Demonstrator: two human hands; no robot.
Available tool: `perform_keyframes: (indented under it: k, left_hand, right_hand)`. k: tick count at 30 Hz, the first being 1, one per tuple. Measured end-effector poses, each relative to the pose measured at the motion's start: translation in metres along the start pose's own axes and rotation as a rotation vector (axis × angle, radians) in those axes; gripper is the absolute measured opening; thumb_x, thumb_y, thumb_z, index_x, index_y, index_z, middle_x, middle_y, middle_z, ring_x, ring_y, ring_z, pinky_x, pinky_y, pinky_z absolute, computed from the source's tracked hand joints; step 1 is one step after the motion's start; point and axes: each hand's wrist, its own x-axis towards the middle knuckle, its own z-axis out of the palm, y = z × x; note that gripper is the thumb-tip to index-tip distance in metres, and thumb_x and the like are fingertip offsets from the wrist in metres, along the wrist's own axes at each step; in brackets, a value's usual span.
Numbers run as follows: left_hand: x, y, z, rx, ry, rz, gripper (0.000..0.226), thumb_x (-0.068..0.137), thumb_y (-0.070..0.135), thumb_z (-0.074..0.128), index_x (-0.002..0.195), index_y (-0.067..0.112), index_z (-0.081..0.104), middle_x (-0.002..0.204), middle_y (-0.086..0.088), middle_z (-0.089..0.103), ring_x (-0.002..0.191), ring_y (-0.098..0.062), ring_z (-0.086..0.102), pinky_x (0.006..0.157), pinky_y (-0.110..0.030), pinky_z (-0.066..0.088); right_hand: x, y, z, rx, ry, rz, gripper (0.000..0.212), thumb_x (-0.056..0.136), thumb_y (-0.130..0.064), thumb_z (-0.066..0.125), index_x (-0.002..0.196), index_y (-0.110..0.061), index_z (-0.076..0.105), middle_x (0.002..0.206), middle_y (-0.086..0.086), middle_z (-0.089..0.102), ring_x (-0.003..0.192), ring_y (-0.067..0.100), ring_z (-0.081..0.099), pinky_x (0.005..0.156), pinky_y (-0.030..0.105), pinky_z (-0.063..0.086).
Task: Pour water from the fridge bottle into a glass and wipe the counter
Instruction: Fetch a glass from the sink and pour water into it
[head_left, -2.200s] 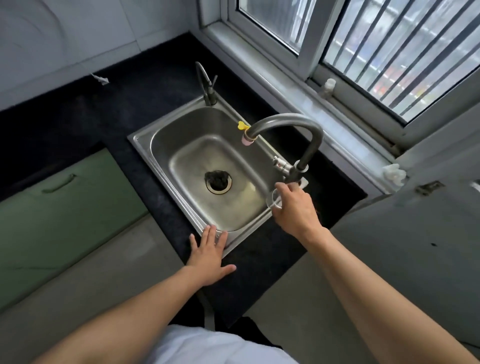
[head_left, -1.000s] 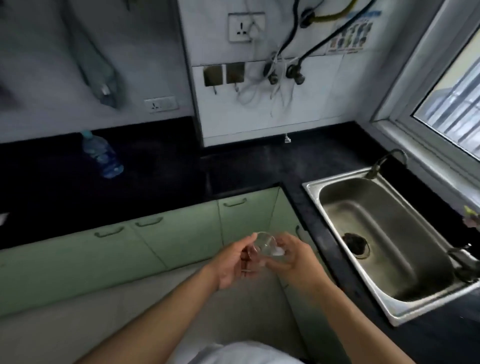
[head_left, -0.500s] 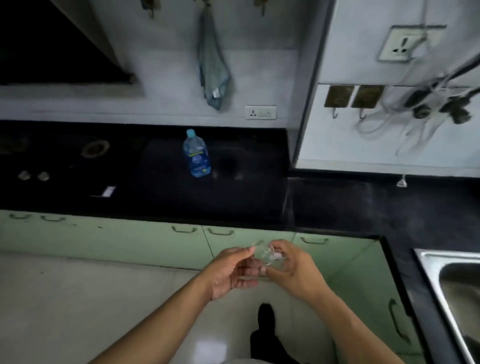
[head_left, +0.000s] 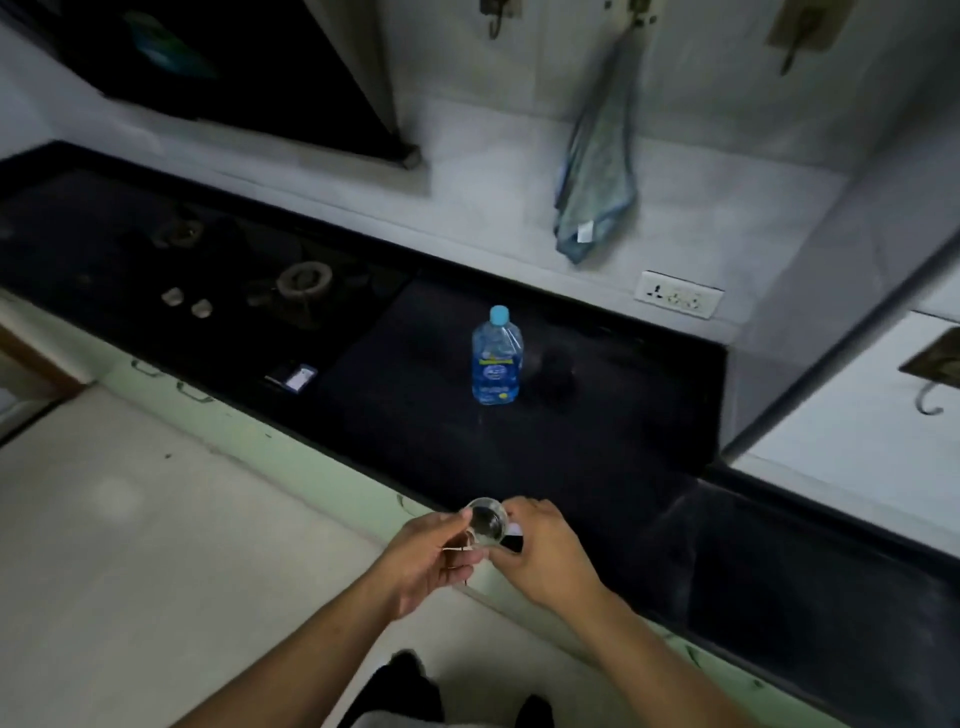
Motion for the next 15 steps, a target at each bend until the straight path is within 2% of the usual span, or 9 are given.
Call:
perform_keyframes:
  k: [3,6,9,12,15]
  left_hand:
    - [0.031,0.018,-0.018,0.037,0.038,0.004,0.032,0.099,0.033,0.063,0.112,0.005,0.069,0.080,-0.003,0.071,0.096,-0.029,0.070,0.086,-0.039,0.057]
    - [0.065,0.037,-0.035,0.100,0.042,-0.012,0.033,0.099,0.033,0.063,0.112,0.004,0.071,0.090,-0.009,0.072,0.087,-0.023,0.069,0.084,-0.036,0.059]
    - [0.100,0.051,-0.052,0.189,0.047,-0.048,0.028,0.097,0.032,0.066,0.105,0.006,0.073,0.095,-0.010,0.074,0.085,-0.022,0.071,0.093,-0.044,0.059]
    - [0.133,0.064,-0.066,0.298,0.024,-0.066,0.025,0.096,0.034,0.067,0.097,0.010,0.075,0.086,-0.007,0.075,0.083,-0.020,0.075,0.083,-0.036,0.060]
    - [0.159,0.077,-0.075,0.393,-0.023,-0.092,0.024,0.095,0.036,0.069,0.100,0.013,0.075,0.088,-0.004,0.077,0.087,-0.021,0.077,0.079,-0.031,0.062]
  right_hand:
    - [0.038,-0.002,0.012,-0.032,0.002,0.030,0.031,0.081,-0.040,0.071,0.105,-0.023,0.061,0.101,-0.010,0.064,0.097,0.010,0.051,0.079,0.025,0.048]
    - [0.071,-0.005,0.025,-0.022,0.003,0.110,0.034,0.080,-0.042,0.070,0.104,-0.020,0.061,0.100,-0.007,0.066,0.096,0.011,0.050,0.079,0.027,0.049]
    - [0.097,-0.008,0.037,0.000,-0.013,0.217,0.033,0.079,-0.037,0.073,0.104,-0.019,0.062,0.101,-0.003,0.067,0.097,0.014,0.056,0.083,0.032,0.050]
    - [0.117,-0.011,0.052,0.025,0.009,0.321,0.032,0.079,-0.033,0.074,0.105,-0.018,0.062,0.101,0.000,0.066,0.096,0.016,0.058,0.084,0.032,0.050]
    - [0.131,-0.014,0.064,0.040,0.062,0.413,0.034,0.079,-0.033,0.075,0.107,-0.020,0.061,0.102,0.000,0.065,0.096,0.015,0.057,0.081,0.031,0.050]
